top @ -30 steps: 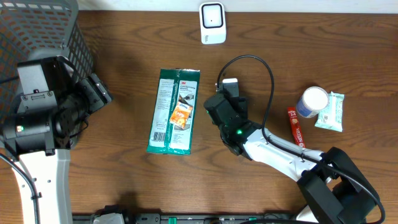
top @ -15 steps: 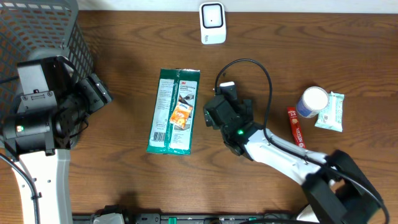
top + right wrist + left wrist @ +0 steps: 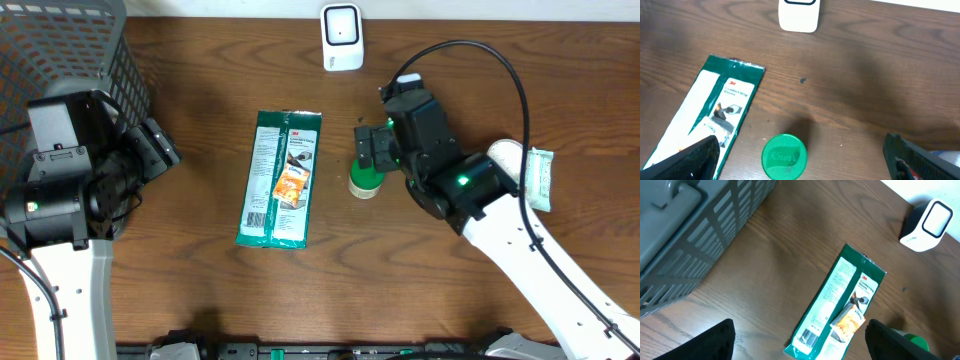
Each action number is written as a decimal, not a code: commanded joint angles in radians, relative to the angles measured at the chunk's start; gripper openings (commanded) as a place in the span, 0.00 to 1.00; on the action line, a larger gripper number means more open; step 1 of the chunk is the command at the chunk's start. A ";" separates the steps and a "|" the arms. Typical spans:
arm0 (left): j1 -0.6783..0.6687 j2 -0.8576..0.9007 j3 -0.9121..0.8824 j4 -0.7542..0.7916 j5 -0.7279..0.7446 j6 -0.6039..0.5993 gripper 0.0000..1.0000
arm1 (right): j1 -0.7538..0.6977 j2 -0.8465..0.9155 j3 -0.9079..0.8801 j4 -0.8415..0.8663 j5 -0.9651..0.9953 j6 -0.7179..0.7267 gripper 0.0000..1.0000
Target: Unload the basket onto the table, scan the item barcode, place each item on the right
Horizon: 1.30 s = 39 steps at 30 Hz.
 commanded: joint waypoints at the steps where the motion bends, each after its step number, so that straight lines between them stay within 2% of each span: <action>1: 0.005 0.004 0.002 -0.003 -0.006 0.013 0.81 | -0.006 0.008 0.003 -0.037 -0.062 -0.036 0.99; 12: 0.005 0.004 0.002 -0.003 -0.006 0.013 0.82 | -0.006 0.030 0.002 -0.144 -0.089 -0.036 0.99; 32: 0.005 0.004 0.002 -0.003 -0.006 0.013 0.81 | -0.006 0.030 0.002 -0.123 -0.090 -0.035 0.99; 39: 0.005 0.004 0.002 -0.003 -0.006 0.013 0.81 | -0.035 0.030 0.067 -0.145 -0.225 -0.054 0.99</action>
